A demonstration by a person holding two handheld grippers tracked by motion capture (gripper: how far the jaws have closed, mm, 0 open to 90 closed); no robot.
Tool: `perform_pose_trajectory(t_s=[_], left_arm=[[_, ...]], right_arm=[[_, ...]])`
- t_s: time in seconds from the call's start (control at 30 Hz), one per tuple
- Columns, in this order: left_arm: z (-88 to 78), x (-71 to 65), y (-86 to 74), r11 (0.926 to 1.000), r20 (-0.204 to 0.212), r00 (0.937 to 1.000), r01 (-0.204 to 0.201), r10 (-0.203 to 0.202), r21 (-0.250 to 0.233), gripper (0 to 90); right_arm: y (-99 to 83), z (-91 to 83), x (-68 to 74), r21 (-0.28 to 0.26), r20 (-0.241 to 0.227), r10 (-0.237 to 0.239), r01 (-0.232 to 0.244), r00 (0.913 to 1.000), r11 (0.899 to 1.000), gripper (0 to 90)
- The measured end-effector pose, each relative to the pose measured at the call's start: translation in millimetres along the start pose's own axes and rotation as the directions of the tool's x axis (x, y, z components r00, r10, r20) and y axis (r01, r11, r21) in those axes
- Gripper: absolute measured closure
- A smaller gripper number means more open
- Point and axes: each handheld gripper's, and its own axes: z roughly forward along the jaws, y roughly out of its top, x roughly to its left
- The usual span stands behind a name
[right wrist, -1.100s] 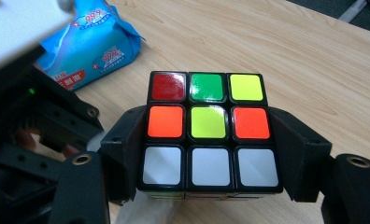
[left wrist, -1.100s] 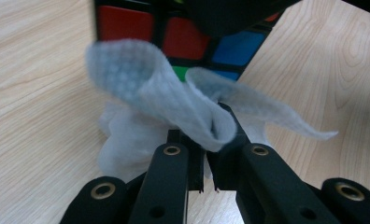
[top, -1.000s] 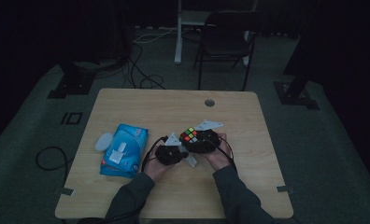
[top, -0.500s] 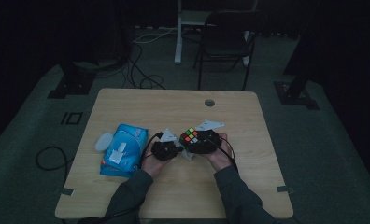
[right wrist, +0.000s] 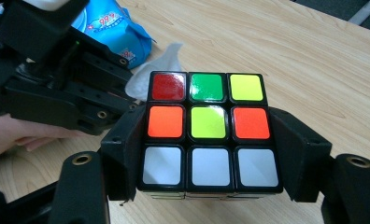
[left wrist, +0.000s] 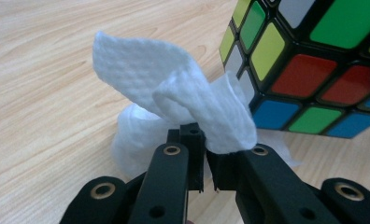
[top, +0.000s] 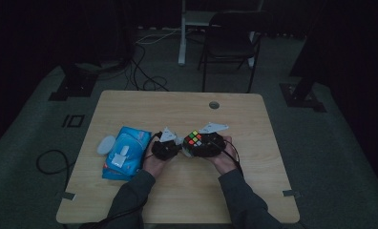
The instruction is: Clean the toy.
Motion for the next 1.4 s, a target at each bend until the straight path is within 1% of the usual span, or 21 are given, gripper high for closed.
perform_pose_trajectory(t_s=[0.03,0.23,0.37,0.47,0.67,0.87,1.0,1.07,1.1,1.27,1.4], left_arm=[[0.6,0.3,-0.1,1.0,0.002,1.0,0.005,-0.005,-0.006,86.0],[2.3,-1.4,-1.0,1.0,-0.002,1.0,0.004,-0.004,-0.005,86.3],[2.8,-2.0,-1.7,1.0,-0.003,1.0,-0.003,0.003,-0.003,86.2],[3.5,-2.7,-2.0,0.9999,-0.006,0.9999,-0.011,0.011,-0.001,86.1],[5.7,-6.4,-2.8,0.9998,0.006,0.9998,-0.021,0.021,0.001,86.1],[7.6,-13.5,-3.4,0.999,0.034,0.9985,-0.044,0.043,0.002,86.1],[7.8,-19.9,-2.8,0.9981,0.057,0.9965,-0.061,0.061,-0.013,86.1],[7.0,-21.7,-3.7,0.997,0.092,0.9931,-0.069,0.072,-0.035,86.1],[7.0,-22.7,-3.9,0.9968,0.103,0.9922,-0.067,0.071,-0.043,86.1],[7.2,-28.0,-3.1,0.9952,0.116,0.9892,-0.084,0.09,-0.05,86.1],[6.9,-32.9,-3.4,0.9929,0.121,0.9863,-0.106,0.112,-0.054,86.0]], right_arm=[[0.4,0.0,0.0,0.0,-0.001,0.001,-0.001,1.0,1.0,34.3],[-0.2,0.2,-3.3,-0.002,-0.013,0.021,-0.021,0.9997,1.0,34.3],[-0.8,-0.2,-3.3,-0.004,-0.011,0.023,-0.023,0.9997,1.0,34.3],[-0.4,-1.3,-3.8,-0.015,-0.012,0.031,-0.031,0.9995,0.999,34.3],[1.2,-1.1,-2.9,-0.018,-0.021,0.034,-0.034,0.9992,0.999,34.3],[3.0,0.0,-1.9,-0.024,-0.026,0.041,-0.042,0.9988,0.999,34.3],[3.8,0.2,-3.4,-0.03,-0.033,0.054,-0.055,0.998,0.998,34.3],[4.2,-0.6,-4.8,-0.038,-0.04,0.069,-0.071,0.9968,0.997,34.3],[4.7,-1.3,-5.7,-0.041,-0.044,0.077,-0.078,0.9961,0.996,34.3],[6.0,-2.9,-7.3,-0.045,-0.041,0.082,-0.084,0.9958,0.995,34.3],[6.6,-3.4,-8.0,-0.048,-0.04,0.086,-0.088,0.9954,0.995,34.3]])
